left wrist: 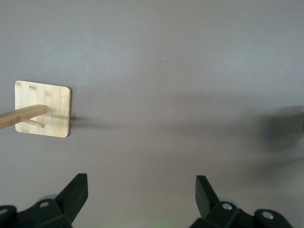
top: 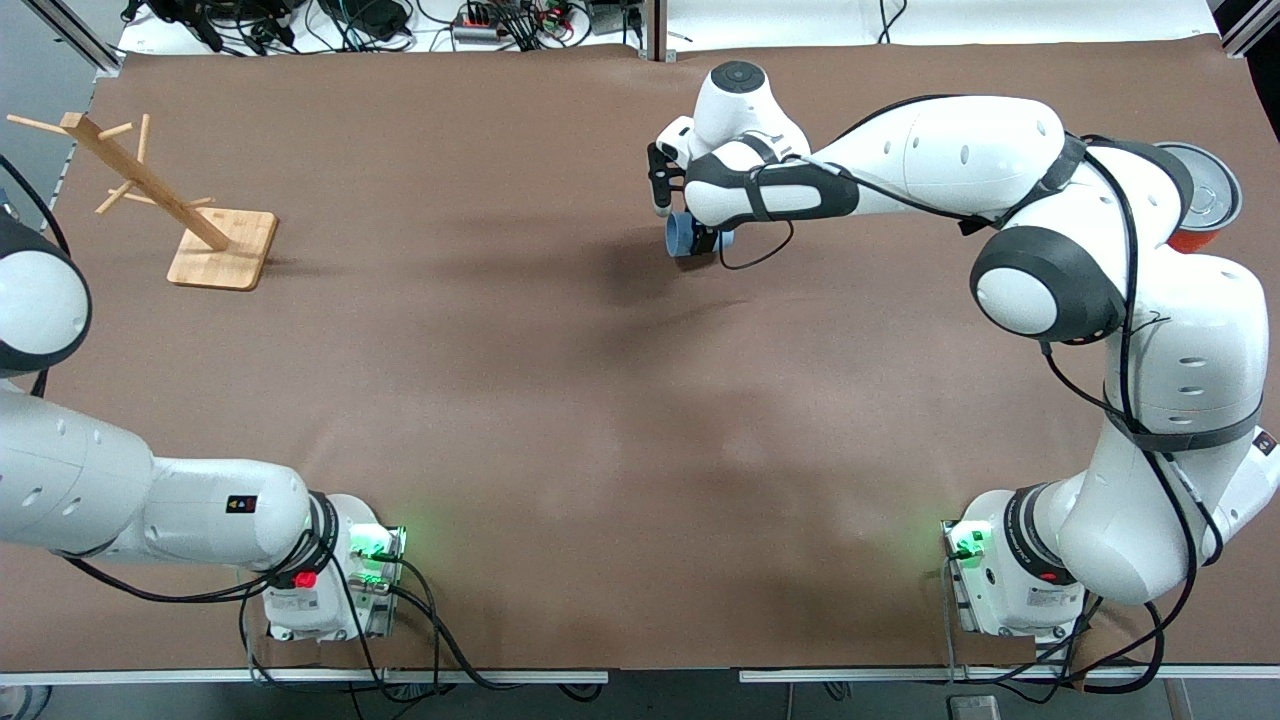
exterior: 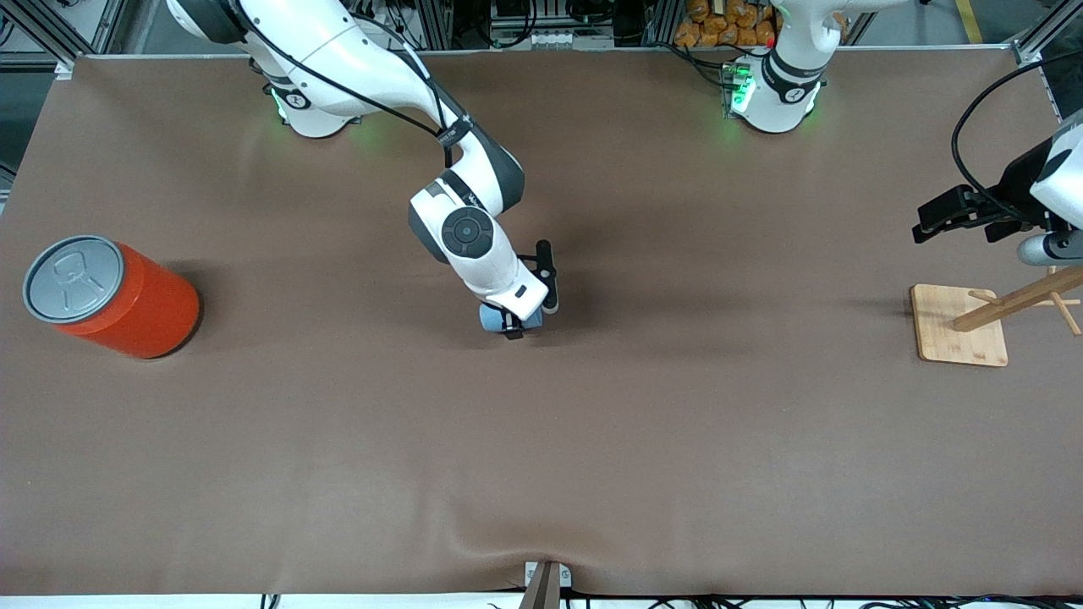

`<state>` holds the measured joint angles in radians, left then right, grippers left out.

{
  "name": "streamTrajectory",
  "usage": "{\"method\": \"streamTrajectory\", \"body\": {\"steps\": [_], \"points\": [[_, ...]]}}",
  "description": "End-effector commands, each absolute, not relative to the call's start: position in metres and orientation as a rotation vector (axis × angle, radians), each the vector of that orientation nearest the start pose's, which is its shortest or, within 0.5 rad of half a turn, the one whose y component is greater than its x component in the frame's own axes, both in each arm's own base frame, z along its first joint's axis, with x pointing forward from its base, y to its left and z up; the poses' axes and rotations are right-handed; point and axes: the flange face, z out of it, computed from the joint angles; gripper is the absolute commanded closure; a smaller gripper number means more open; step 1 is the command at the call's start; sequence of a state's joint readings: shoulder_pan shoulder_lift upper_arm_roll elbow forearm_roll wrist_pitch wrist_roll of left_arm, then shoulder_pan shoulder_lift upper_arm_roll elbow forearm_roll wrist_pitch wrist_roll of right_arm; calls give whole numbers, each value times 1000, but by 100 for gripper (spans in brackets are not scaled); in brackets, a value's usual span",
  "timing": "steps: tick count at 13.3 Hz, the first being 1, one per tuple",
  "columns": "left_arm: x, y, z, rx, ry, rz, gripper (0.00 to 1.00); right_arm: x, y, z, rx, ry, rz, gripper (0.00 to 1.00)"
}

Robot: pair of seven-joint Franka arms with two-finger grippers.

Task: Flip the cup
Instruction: 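Lift the blue cup with the right gripper toward the table middle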

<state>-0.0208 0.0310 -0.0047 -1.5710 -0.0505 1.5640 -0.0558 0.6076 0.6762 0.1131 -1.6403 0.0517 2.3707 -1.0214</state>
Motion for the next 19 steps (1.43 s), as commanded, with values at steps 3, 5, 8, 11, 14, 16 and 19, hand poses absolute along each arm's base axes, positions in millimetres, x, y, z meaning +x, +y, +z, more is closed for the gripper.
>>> {"method": "streamTrajectory", "body": {"steps": [3, 5, 8, 11, 14, 16, 19], "points": [[563, -19, 608, -3191, -42, 76, 0, 528, 447, 215, 2139, 2403, 183, 0], [564, -19, 607, -3191, -42, 79, 0, 527, 447, 218, 2150, 2403, 170, 0], [564, -19, 607, -3191, -42, 79, 0, 528, 444, 229, 2204, 2374, 134, 0], [564, -19, 607, -3191, -42, 79, 0, 524, 442, 258, 2390, 2201, 53, 0], [564, -21, 609, -3200, -49, 70, 0, 521, 432, 292, 2599, 1945, -46, 0], [564, -29, 608, -3262, -65, 85, 0, 528, 413, 313, 2731, 1740, -99, 0], [572, -47, 582, -3424, -251, 225, 0, 549, 367, 338, 2896, 1413, -168, 0]]}}
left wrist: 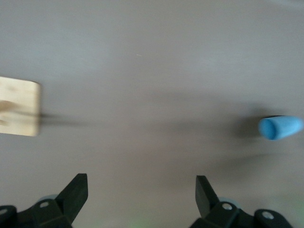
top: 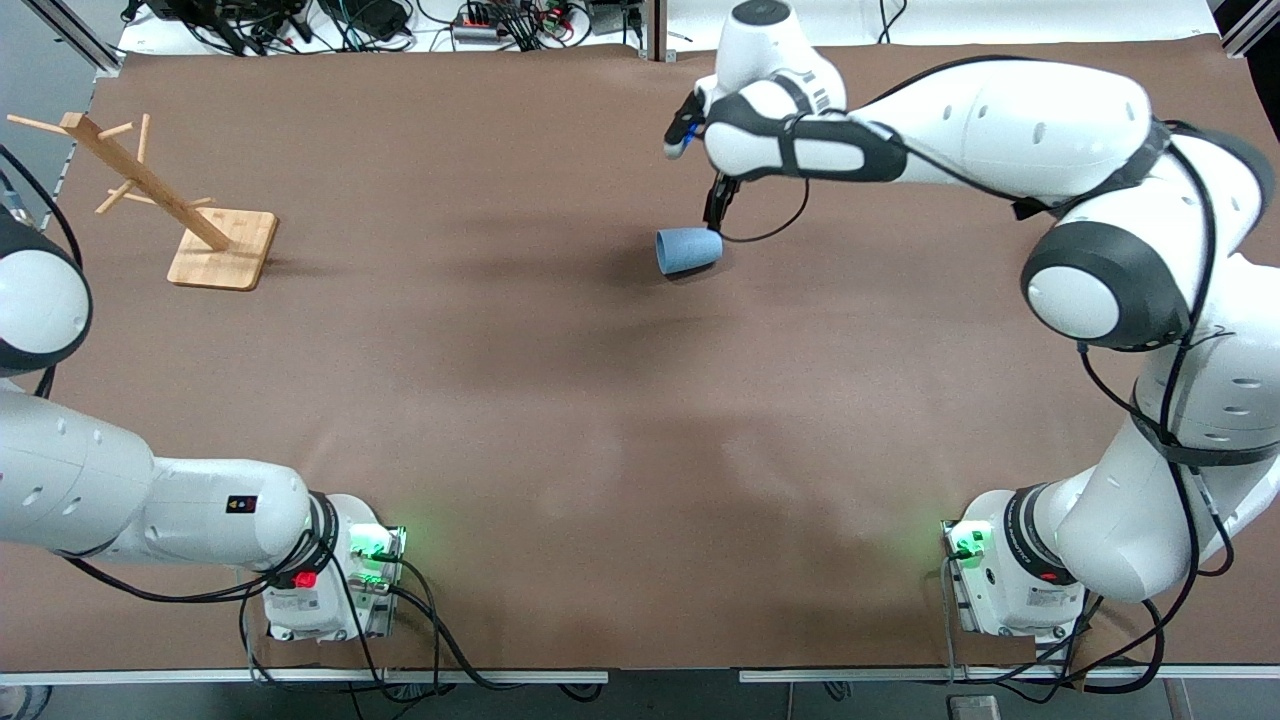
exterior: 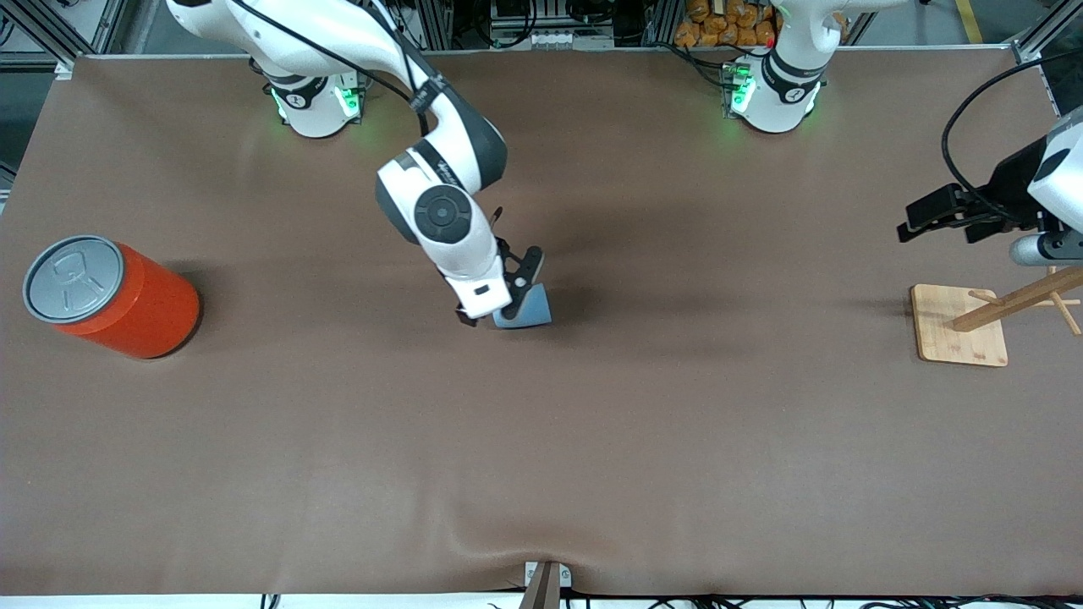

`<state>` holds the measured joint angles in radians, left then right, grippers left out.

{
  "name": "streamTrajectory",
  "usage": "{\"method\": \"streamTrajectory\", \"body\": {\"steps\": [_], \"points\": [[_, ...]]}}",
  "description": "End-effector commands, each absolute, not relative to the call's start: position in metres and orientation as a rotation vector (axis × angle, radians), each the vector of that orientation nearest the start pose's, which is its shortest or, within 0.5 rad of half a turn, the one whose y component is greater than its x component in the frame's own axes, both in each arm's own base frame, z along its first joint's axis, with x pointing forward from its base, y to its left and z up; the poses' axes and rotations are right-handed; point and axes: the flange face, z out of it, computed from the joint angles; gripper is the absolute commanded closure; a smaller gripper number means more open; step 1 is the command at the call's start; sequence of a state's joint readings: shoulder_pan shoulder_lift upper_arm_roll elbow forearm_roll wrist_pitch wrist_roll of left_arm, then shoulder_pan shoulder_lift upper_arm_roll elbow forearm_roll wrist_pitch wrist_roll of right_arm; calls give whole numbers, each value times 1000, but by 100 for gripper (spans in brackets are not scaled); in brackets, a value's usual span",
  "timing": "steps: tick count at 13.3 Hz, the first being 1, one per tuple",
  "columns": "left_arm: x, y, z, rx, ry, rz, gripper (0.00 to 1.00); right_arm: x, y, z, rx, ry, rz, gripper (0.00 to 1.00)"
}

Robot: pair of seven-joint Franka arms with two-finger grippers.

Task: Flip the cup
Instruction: 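Set the blue cup down while the left gripper reaches toward it, then grasp the blue cup with the left gripper while the right gripper withdraws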

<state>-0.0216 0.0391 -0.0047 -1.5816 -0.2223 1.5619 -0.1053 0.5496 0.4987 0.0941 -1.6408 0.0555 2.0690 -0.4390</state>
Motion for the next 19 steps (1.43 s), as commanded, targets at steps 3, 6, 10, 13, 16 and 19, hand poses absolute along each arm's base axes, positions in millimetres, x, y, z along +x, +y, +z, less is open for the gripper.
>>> {"method": "streamTrajectory", "body": {"steps": [3, 6, 10, 13, 16, 19], "points": [[577, -74, 535, -3603, -402, 354, 0, 576, 308, 354, -2878, -1068, 191, 0], [573, -114, 503, -3682, -546, 428, 0, 607, 242, 352, -2964, -882, 181, 0], [559, -185, 467, -3711, -846, 501, 0, 626, 185, 345, -3110, -494, 178, 0], [546, -223, 432, -3734, -991, 462, 0, 615, 183, 348, -3236, -344, 166, 0], [542, -261, 395, -3761, -877, 471, 0, 604, 186, 372, -3252, -159, 120, 0], [540, -279, 351, -3813, -780, 546, 0, 590, 140, 386, -3245, -58, 119, 0]]}}
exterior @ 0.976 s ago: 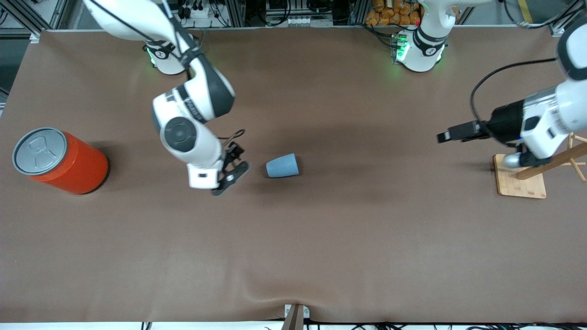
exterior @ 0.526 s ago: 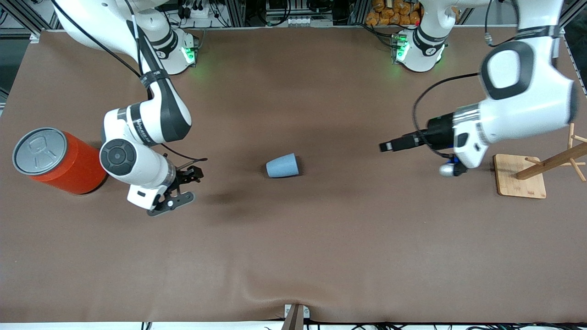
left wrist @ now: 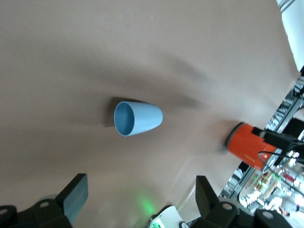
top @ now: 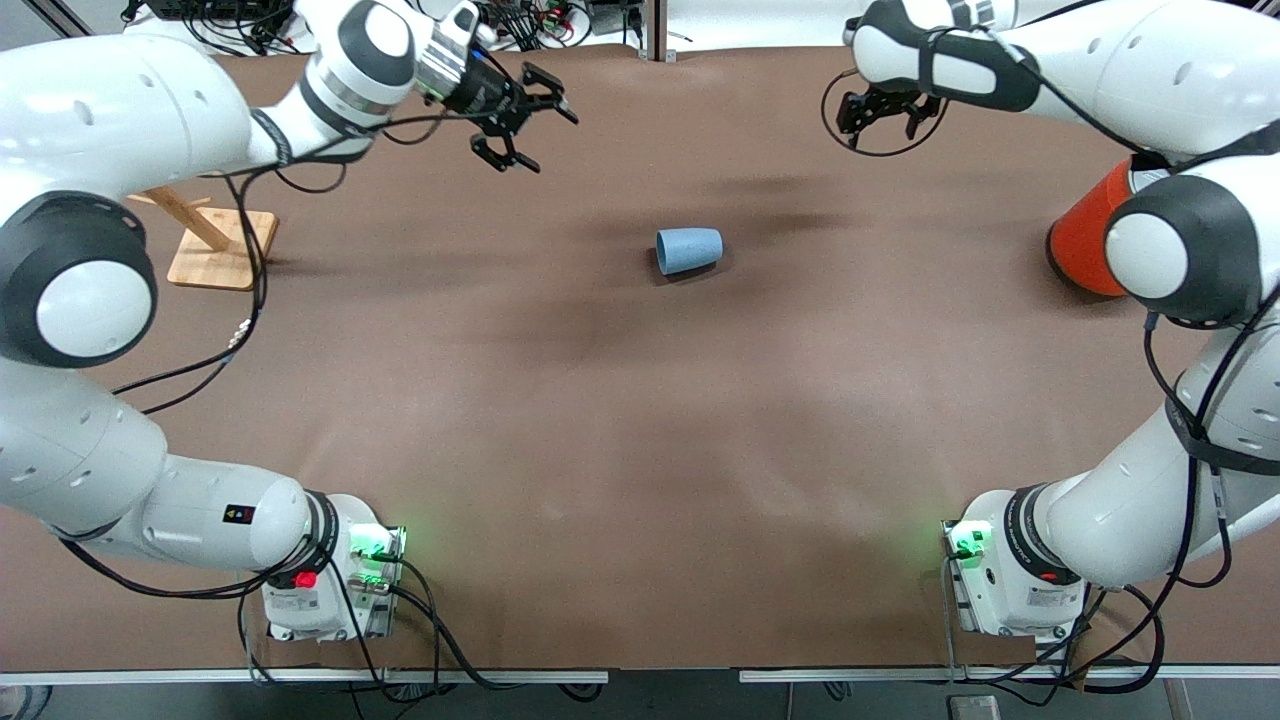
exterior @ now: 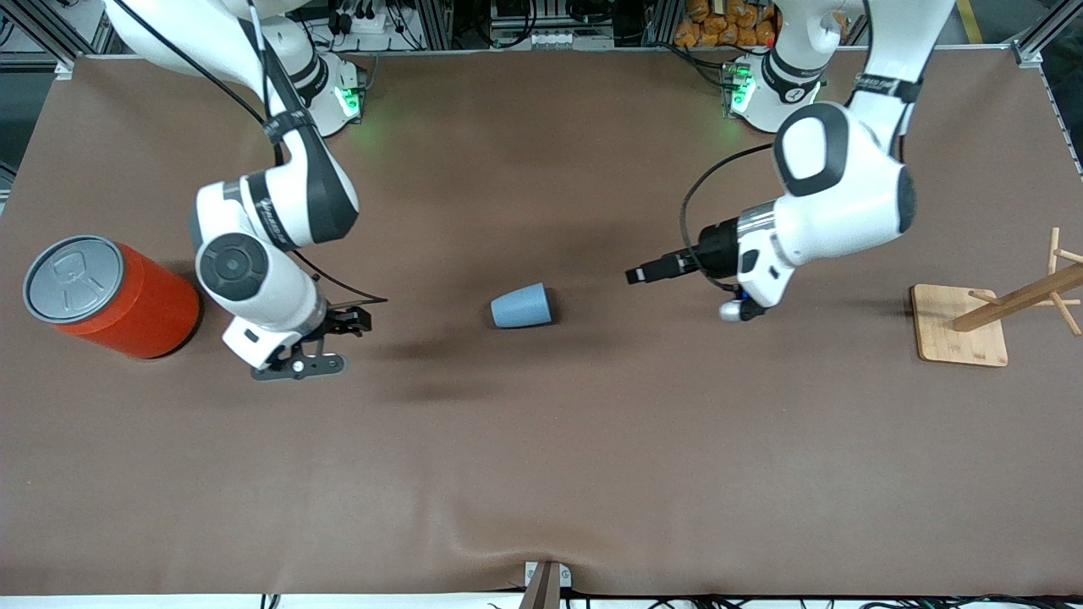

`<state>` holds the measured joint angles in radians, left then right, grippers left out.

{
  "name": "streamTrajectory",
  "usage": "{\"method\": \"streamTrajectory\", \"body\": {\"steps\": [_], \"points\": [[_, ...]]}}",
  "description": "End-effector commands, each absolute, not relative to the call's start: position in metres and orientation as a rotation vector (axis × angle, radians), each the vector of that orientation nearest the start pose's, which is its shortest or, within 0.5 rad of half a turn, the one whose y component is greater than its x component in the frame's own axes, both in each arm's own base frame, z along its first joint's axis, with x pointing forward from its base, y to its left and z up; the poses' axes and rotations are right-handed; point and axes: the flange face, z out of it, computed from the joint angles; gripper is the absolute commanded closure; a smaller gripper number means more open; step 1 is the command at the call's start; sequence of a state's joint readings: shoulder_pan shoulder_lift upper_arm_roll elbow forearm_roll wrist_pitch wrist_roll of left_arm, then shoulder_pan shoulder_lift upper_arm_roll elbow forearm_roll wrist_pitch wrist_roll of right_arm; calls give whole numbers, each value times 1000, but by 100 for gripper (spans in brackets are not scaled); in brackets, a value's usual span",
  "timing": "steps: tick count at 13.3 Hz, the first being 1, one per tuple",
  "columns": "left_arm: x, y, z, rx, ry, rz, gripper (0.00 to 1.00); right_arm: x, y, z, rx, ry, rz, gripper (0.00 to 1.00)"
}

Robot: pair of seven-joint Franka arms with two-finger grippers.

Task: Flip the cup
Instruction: 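Grasp the blue cup with the left gripper while the right gripper withdraws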

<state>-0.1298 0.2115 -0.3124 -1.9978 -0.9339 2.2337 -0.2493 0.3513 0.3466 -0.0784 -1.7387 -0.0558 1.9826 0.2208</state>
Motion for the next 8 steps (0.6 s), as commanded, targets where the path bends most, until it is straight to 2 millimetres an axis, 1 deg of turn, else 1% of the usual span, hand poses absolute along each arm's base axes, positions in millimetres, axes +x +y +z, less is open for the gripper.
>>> {"method": "streamTrajectory", "body": {"steps": [1, 2, 4, 5, 6, 7, 8], "points": [[541, -279, 334, 2283, 433, -323, 0, 586, 122, 394, -3242, -27, 115, 0], [541, -280, 311, 2266, 397, -334, 0, 586, 101, 402, -3237, 19, 107, 0], [540, -283, 270, 2163, 336, -305, 0, 584, 64, 414, -3226, 29, 95, 0], [538, -284, 245, 2110, 323, -296, 0, 583, 43, 419, -3209, 100, 83, 0], [536, -288, 231, 2064, 330, -286, 0, 584, 19, 427, -3177, 178, 67, 0], [529, -302, 225, 2028, 333, -286, 0, 581, 3, 438, -3148, 232, 49, 0], [524, -313, 222, 2019, 336, -285, 0, 576, -4, 450, -3144, 249, 32, 0]]}}
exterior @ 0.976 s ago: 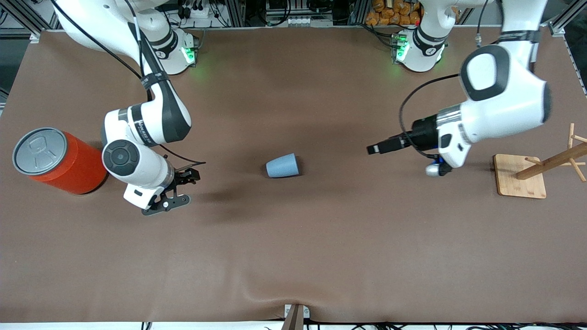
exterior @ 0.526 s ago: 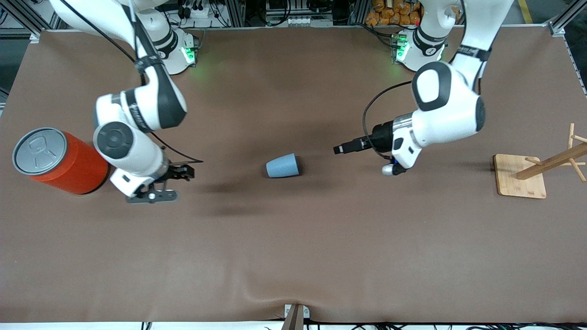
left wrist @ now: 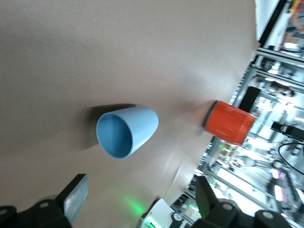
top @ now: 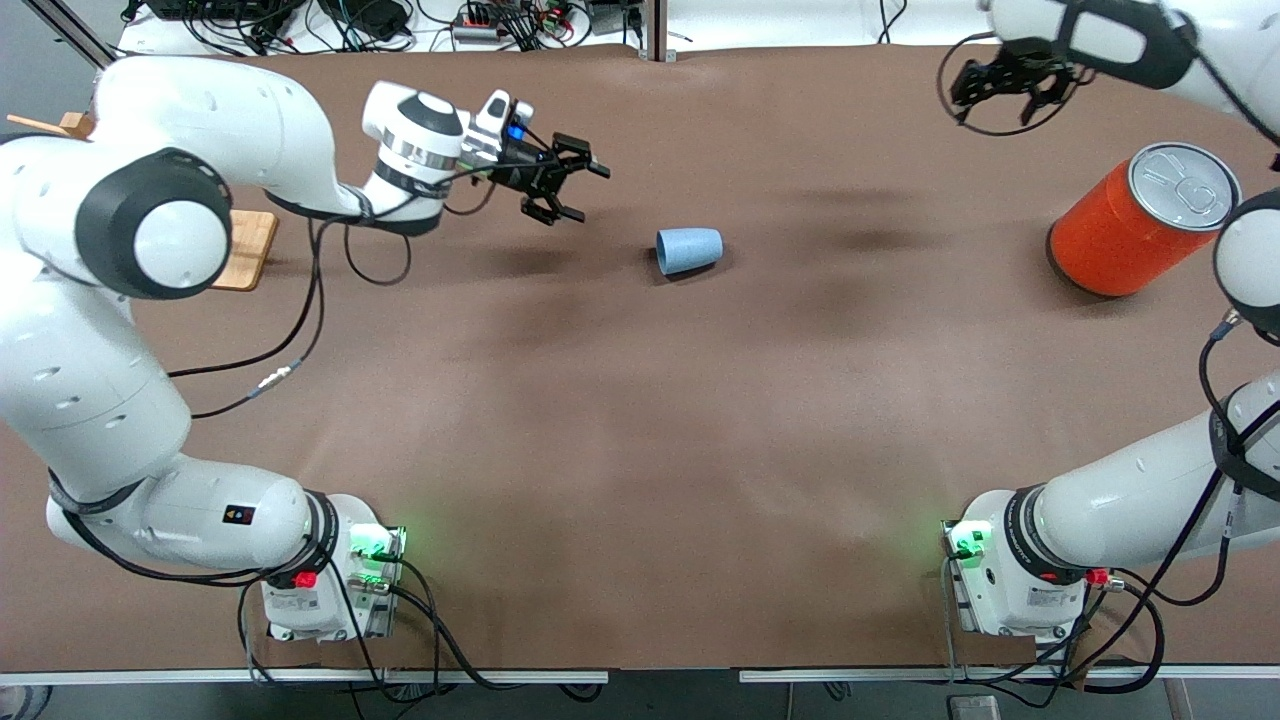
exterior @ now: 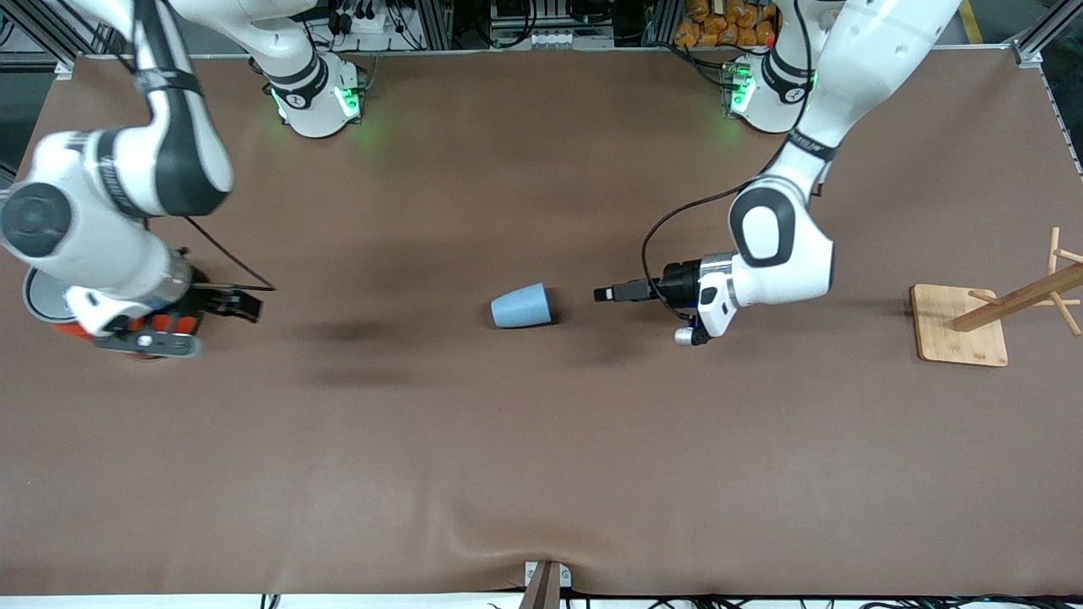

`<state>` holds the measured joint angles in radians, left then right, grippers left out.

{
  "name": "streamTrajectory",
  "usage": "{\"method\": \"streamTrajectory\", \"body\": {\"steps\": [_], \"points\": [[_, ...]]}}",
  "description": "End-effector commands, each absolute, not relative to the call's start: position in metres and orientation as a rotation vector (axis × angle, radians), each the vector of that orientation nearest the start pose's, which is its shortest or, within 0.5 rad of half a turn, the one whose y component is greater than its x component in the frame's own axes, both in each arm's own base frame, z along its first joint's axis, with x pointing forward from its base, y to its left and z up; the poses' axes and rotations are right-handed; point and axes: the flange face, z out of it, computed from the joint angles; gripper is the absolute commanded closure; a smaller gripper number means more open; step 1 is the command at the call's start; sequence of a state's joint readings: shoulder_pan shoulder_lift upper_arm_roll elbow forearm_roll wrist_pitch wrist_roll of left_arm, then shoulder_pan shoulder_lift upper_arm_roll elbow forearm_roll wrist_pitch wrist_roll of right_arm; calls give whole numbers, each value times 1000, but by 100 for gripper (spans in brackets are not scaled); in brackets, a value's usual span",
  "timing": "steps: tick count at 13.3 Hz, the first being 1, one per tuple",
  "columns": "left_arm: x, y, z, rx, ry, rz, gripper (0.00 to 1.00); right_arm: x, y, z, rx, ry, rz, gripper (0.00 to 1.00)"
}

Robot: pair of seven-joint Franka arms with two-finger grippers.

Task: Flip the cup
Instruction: 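Grasp the blue cup with the left gripper while the right gripper withdraws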

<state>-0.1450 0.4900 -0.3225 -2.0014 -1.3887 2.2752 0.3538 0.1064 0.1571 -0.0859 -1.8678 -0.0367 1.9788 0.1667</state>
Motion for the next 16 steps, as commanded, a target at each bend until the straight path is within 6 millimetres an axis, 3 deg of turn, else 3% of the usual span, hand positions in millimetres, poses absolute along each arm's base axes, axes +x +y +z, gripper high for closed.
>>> {"method": "streamTrajectory", "body": {"steps": [1, 4, 5, 7, 10, 13, 16], "points": [[524, -316, 211, 2028, 344, -274, 0, 571, -11, 457, -3143, 255, 52, 0], [516, -347, 194, 1974, 370, -277, 0, 563, -50, 470, -3141, 188, 48, 0], [512, -354, 192, 1974, 384, -276, 0, 561, -51, 474, -3141, 188, 63, 0], [513, -356, 180, 1975, 383, -252, 0, 554, -61, 503, -3135, 208, 99, 0], [508, -368, 168, 1944, 400, -250, 0, 559, -57, 550, -3131, 209, 113, 0], [514, -379, 161, 1927, 403, -246, 0, 564, -37, 571, -3133, 198, 55, 0], [511, -384, 158, 1935, 414, -243, 0, 564, -20, 596, -3069, 298, 26, 0]]}}
